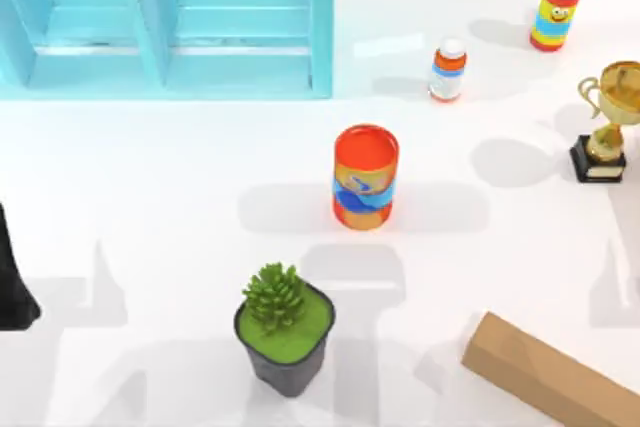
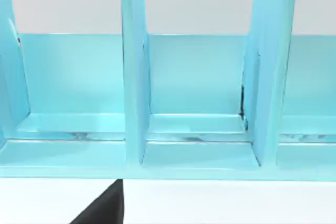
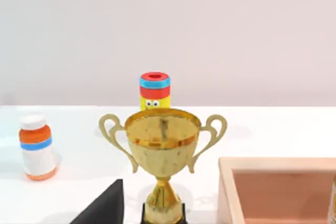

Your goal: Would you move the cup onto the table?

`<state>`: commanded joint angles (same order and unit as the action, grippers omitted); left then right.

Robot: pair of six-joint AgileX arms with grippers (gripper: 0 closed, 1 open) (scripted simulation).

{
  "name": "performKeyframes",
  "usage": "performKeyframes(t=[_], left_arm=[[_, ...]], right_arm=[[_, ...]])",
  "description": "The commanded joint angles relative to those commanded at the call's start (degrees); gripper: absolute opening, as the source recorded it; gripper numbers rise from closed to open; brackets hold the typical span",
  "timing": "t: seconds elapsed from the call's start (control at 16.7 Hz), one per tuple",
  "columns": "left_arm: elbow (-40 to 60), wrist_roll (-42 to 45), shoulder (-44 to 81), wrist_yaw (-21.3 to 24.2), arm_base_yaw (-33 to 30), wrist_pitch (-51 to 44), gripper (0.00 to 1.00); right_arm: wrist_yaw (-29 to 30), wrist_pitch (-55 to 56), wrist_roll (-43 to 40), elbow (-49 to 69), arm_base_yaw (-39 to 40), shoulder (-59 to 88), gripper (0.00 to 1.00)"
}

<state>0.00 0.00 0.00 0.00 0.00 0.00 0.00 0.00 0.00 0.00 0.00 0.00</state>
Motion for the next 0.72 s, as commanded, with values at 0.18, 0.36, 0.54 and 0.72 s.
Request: performKeyframes(t=[0.18,0.36,0.54,0.72], left_arm=[[0.0,0.0,0.0,0.0,0.0,0.0,1.0],[0.0,0.0,0.0,0.0,0.0,0.0,1.0],[0.0,0.0,0.0,0.0,0.0,0.0,1.0],[0.0,0.0,0.0,0.0,0.0,0.0,1.0]], right_arm=[[0.0,-0.6,-0.2,0.6,-0.3,0.6,1.0],[0.0,-5.8,-2.2,6.1,-2.6,6.1,1.0],[0.0,-14.9,-5.6,16.3,-6.6,17.1,1.0],[-0.1,-26.3,-10.0,29.7,-11.5,32.5,1.0]])
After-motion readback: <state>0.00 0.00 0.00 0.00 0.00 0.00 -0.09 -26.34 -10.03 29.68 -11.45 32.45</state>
